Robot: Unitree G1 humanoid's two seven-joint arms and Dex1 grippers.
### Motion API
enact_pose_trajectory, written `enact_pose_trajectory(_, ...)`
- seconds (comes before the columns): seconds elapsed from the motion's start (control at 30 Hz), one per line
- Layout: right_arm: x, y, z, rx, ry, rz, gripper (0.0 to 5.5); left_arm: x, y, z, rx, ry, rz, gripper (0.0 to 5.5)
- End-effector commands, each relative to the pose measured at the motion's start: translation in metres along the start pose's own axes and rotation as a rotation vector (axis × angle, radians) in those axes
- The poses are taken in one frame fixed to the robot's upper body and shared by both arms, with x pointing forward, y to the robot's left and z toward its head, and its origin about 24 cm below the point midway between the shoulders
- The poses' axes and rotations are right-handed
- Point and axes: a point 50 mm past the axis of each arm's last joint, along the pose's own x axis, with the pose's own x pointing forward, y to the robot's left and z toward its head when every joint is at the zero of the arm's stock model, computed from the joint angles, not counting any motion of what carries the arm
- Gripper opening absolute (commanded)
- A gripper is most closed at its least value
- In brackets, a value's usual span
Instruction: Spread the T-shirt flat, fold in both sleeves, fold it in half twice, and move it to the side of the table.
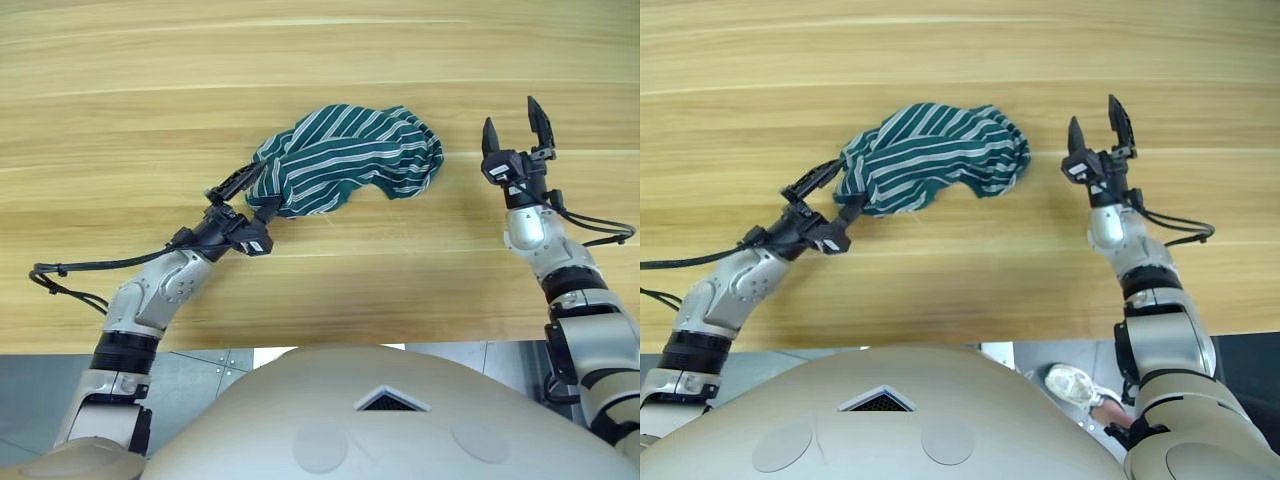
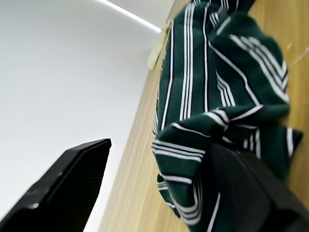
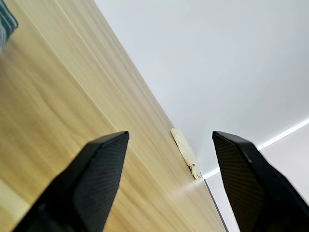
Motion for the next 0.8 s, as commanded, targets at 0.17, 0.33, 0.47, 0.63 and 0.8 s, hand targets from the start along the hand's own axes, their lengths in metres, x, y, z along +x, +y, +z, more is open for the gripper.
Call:
enact_pose_trajectory(0.17, 0.001, 0.001, 0.0, -0.005, -0.001, 0.011, 3.21, -0.018, -0.006, -0.003, -0.03, 0.029, -0.11, 3.72)
enact_pose_trajectory(0.33, -0.001, 0.003, 0.0, -0.008, -0.001, 0.025, 3.21, -0.014, -0.01, -0.007, 0.002, 0.055, -0.131, 3.72)
enact_pose_trajectory(0.47, 0.0, 0.004, 0.0, -0.009, -0.005, 0.026, 3.21, -0.004, -0.001, -0.016, 0.065, 0.081, -0.069, 3.72)
enact_pose_trajectory(0.63, -0.004, 0.008, -0.001, -0.01, 0.011, 0.035, 3.21, 0.005, 0.01, -0.019, 0.083, 0.084, 0.033, 3.72)
enact_pose_trajectory(0.8, -0.005, 0.012, -0.002, -0.004, 0.024, 0.044, 3.21, 0.007, 0.012, -0.017, 0.045, 0.048, 0.095, 3.72)
